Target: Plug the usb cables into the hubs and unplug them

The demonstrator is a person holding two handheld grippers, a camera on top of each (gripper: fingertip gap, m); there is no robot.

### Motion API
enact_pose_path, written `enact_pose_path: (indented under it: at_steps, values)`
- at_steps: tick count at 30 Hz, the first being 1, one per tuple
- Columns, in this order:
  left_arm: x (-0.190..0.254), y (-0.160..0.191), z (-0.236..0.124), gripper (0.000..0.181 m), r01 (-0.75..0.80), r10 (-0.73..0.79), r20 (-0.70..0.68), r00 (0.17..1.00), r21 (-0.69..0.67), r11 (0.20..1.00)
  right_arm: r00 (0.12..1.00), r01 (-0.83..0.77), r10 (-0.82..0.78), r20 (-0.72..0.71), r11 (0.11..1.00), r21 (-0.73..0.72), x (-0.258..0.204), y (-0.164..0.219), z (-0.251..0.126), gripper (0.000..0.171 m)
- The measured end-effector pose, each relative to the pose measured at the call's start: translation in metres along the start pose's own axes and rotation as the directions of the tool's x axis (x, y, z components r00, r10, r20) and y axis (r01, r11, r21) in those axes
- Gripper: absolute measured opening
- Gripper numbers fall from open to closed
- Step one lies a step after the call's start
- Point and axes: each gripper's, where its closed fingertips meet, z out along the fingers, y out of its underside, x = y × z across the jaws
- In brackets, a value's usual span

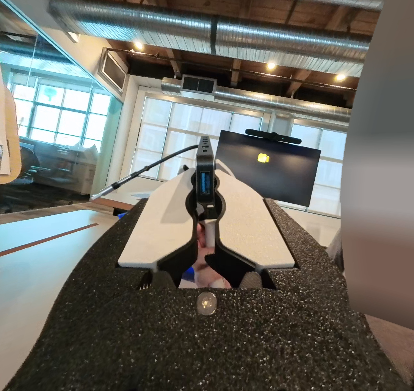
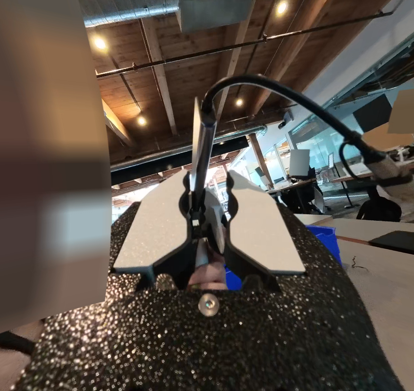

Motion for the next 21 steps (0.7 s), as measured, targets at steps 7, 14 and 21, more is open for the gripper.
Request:
enact_pose_path:
  at_steps: [7,14,21]
  values:
    - [-0.004,0.009,-0.002,0.013,0.055,-0.055,-0.025,0.998,-0.028,0.998,0.998,0.005,-0.004,0.056,1.000,-0.009,-0.005,-0.003,0.005,0.009]
    - [-0.017,0.032,-0.045,0.044,0.045,-0.013,0.080,0.997,-0.413,0.910,0.963,0.267,-0.253,0.092,0.944,-0.196,-0.007,-0.030,-0.033,0.009]
    - [0.007,0.074,-0.030,0.048,-0.134,0.153,-0.024,0.988,-0.626,0.769,0.928,0.370,-0.279,0.248,0.778,-0.509,-0.014,0.009,-0.057,0.009]
